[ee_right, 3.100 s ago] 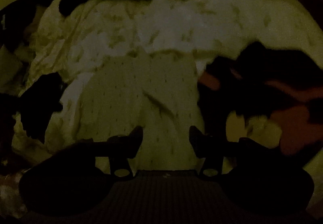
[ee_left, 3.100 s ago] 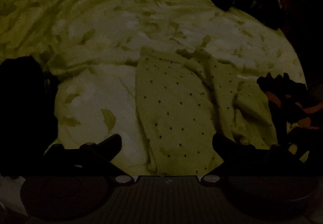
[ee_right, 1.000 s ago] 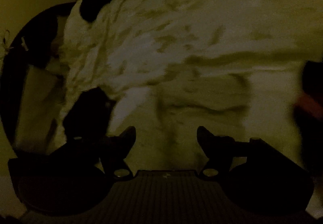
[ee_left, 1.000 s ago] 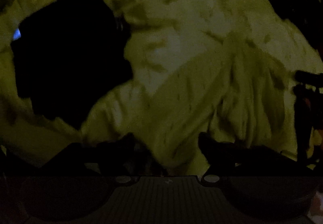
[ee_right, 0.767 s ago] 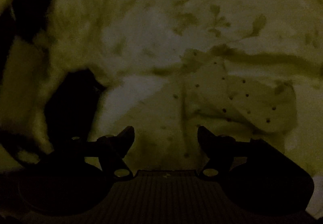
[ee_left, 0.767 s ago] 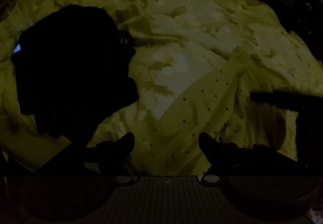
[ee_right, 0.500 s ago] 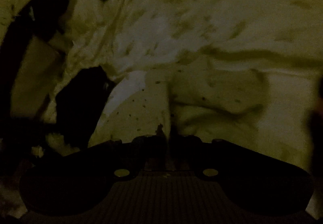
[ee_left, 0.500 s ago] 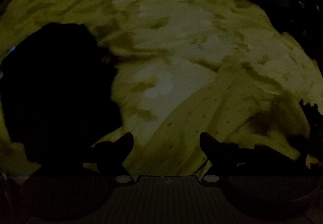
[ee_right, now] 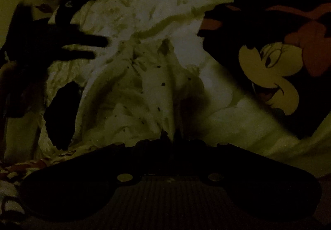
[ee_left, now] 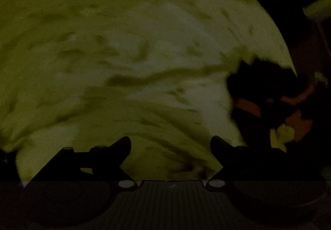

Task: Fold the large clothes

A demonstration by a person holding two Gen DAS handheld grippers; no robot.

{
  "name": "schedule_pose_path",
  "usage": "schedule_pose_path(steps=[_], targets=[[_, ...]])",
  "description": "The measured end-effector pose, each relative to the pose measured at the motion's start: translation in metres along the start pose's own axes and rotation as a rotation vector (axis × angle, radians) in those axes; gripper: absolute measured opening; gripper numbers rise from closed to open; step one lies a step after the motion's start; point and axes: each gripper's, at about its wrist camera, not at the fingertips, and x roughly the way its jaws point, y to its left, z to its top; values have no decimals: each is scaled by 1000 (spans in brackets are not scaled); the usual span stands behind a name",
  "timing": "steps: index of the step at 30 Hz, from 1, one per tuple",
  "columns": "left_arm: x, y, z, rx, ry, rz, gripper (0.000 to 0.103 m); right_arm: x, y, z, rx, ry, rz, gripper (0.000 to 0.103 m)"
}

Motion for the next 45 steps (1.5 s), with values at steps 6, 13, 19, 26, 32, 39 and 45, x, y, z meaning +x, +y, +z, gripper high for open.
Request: schedule_pose_path(steps=[6, 13, 19, 26, 32, 39, 45], targets=[[55, -37, 13, -48, 111, -41, 103, 2, 10, -4, -38, -15, -28, 7], [113, -43, -3, 70, 179, 213, 103, 0, 27, -4, -132, -17, -46, 7], [58, 1, 2, -155, -19, 16, 51, -10, 33, 4, -162, -98, -71, 7], [-95, 25, 33, -242, -493, -150, 49, -66, 56, 61, -141, -399, -33, 6], [-245, 19, 21, -164, -931, -165, 49, -148, 115, 114, -279, -747, 16, 2], [-267, 23, -33, -201, -969, -90, 49, -182, 178, 89, -631, -898, 77, 2], [-251, 34, -67, -256, -890, -115, 49, -161, 146, 98, -429, -715, 120, 21]])
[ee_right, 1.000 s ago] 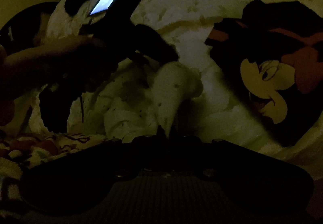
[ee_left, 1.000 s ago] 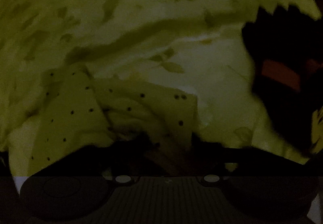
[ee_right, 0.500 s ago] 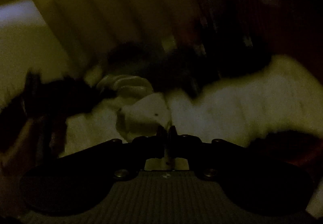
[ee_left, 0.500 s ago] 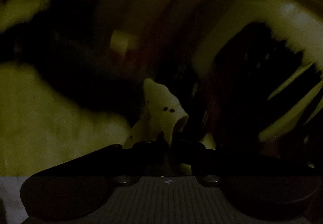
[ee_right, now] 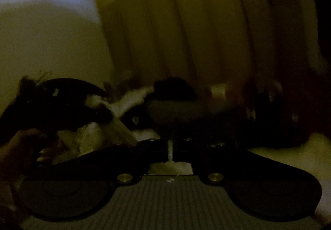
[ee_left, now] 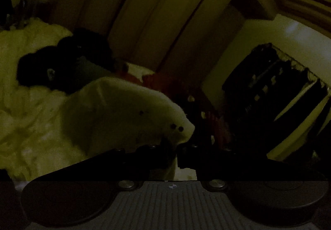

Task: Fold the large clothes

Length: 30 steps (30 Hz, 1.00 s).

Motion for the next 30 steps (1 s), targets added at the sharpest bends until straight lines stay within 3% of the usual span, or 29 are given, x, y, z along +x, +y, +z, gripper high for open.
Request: schedule_pose_path(steps=[2, 5, 8, 9, 11, 13, 15, 16, 17, 21, 26, 30], targets=[[-5, -5, 3, -4, -4, -7, 50, 13, -11, -19, 119, 75, 14, 63], [-17, -21, 16, 1, -38, -62, 50, 36, -10, -42, 197, 202, 67, 65], [-32, -38, 28, 21, -82, -93, 50, 64, 15, -52, 180, 291, 128, 70], [-36, -43, 28, 26, -92, -100, 50, 71, 25, -51, 161, 293, 143, 70], [-44, -51, 28, 37, -110, -111, 50, 77, 43, -44, 119, 231, 132, 85], [-48, -59, 28, 45, -124, -119, 50, 85, 55, -36, 81, 176, 113, 90], [-50, -61, 26, 32, -126, -123, 50, 92, 59, -31, 56, 204, 135, 66], [-51, -61, 26, 30, -130, -123, 50, 94, 64, -30, 16, 202, 109, 27], [-51, -61, 25, 28, -131, -119, 50, 94, 63, -32, -19, 208, 64, 7], [-66, -54, 21, 22, -162, -95, 50, 61, 46, -24, 25, 121, 46, 6], [-93, -54, 29, 0, -207, -125, 50, -16, 31, 40, 8, -96, 5, 6], [-136, -90, 40, 113, -343, -195, 49, -76, 58, 88, -109, -302, 60, 6]])
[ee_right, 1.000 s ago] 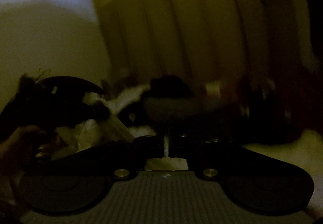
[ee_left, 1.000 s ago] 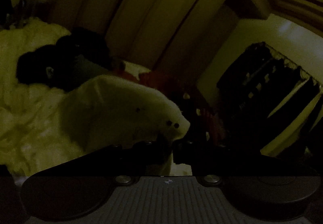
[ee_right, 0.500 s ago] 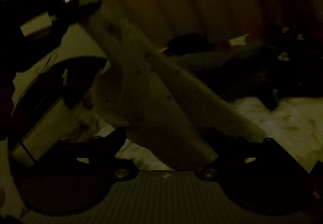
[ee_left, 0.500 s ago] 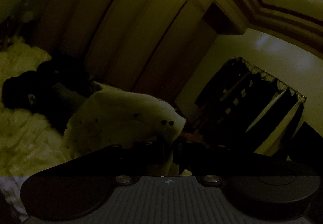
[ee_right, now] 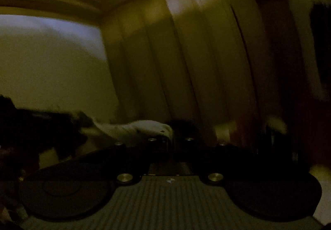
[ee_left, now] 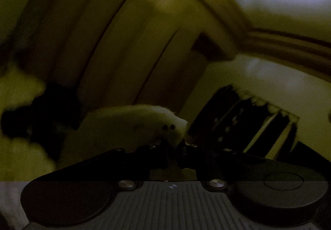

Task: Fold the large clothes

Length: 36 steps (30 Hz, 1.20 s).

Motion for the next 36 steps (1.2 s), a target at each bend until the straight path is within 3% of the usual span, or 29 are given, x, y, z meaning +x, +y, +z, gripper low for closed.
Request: schedule_pose_path(steps=[2, 5, 7, 11, 13, 15, 21, 24, 26, 27, 28, 30, 31, 34, 36], targets=[[-19, -20, 16, 61, -61, -38, 49, -21, 12, 28, -27, -110, 68, 6], [-47, -31, 32, 22, -124, -128, 48, -44, 17, 59, 5, -214, 170, 6], [-63, -41, 38, 45, -173, -145, 45, -56, 18, 75, 27, -269, 228, 6], [-85, -60, 42, 125, -257, -162, 46, -61, 16, 100, 37, -330, 309, 6], [-86, -60, 43, 118, -255, -178, 46, -61, 13, 108, 73, -358, 360, 6], [-77, -55, 42, 115, -230, -143, 45, -53, 6, 112, 77, -347, 345, 6], [-2, 5, 22, 33, -46, -19, 46, 36, -30, 78, 159, -151, 216, 6], [59, 48, -3, 33, 62, 72, 49, 98, -41, 51, 138, -18, 83, 6], [110, 79, -28, 52, 147, 154, 72, 150, -54, 27, 150, 84, -16, 10], [134, 93, -41, 69, 184, 201, 102, 174, -59, 14, 136, 119, -62, 11], [161, 112, -59, 76, 247, 266, 103, 205, -69, -4, 105, 172, -134, 13], [211, 152, -95, 45, 404, 364, 103, 258, -87, -39, 43, 277, -254, 30], [227, 170, -113, 29, 467, 387, 103, 282, -103, -61, 81, 334, -327, 32], [251, 224, -166, -35, 694, 499, 103, 296, -130, -113, 223, 451, -431, 32], [234, 255, -189, -101, 748, 559, 103, 278, -139, -136, 324, 458, -455, 45]])
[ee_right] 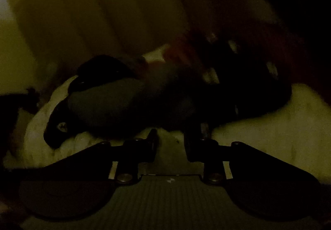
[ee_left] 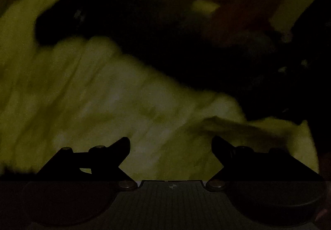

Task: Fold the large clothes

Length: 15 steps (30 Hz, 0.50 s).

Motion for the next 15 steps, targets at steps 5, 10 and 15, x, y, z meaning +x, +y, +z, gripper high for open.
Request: schedule_pose_path(steps=[5, 10, 15], targets=[[9, 78, -55, -137, 69, 78, 103, -41, -41, -70, -51, 63, -88, 69], [-14, 123, -96, -130, 30, 83, 103, -64, -67, -92, -96, 118, -173, 74], [-47, 125, -128, -107, 14, 59, 103, -75, -82, -100, -139, 129, -164, 75]])
